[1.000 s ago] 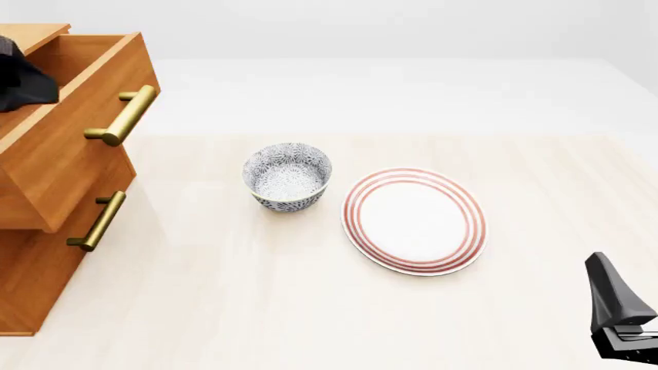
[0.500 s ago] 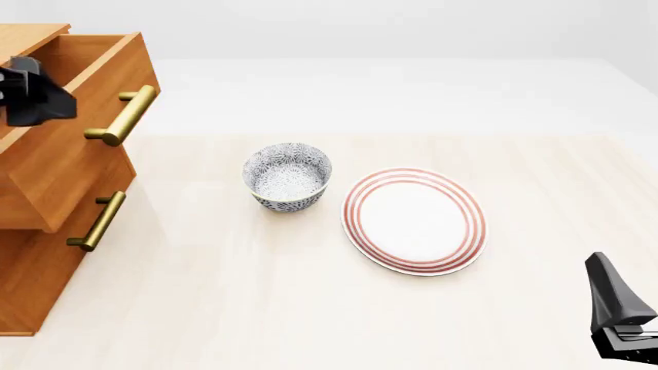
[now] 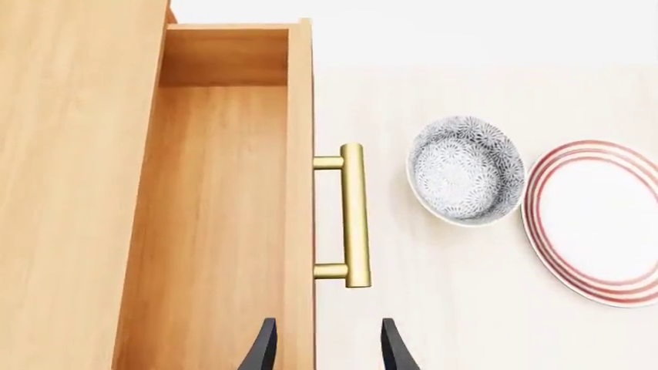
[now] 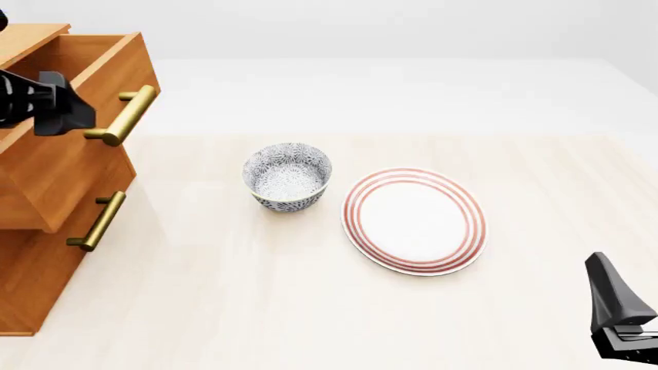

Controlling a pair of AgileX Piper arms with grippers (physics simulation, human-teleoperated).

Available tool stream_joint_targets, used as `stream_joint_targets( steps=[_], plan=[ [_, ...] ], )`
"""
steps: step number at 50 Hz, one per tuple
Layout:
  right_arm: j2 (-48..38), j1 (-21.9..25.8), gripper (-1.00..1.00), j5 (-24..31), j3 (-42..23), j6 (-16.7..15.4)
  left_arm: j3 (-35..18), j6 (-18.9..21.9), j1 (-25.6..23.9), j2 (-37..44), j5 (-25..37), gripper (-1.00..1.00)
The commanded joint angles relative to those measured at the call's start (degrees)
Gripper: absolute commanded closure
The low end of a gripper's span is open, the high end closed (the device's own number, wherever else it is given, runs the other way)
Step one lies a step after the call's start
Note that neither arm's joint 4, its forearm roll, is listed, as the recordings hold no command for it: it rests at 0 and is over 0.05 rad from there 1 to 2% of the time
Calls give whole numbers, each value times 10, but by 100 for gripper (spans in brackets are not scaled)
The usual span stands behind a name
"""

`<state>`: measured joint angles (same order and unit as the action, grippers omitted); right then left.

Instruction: Open the top drawer of the cabinet.

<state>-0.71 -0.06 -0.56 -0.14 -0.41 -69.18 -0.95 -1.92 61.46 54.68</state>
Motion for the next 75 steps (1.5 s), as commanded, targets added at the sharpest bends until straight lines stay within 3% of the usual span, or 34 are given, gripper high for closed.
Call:
stream_joint_targets(
  steps=[1, 21, 39, 75],
  plan=[
    [0, 0, -100, 0, 0, 0, 11, 1, -4, 9, -12, -100],
    [0, 0, -100, 0, 0, 0, 25, -3, -16, 25, -31, -100],
    [0, 0, -100, 0, 0, 0, 27, 21, -52, 43, -25, -100],
    [0, 0, -100, 0, 0, 0, -7, -7, -140, 48, -4, -100]
  ],
)
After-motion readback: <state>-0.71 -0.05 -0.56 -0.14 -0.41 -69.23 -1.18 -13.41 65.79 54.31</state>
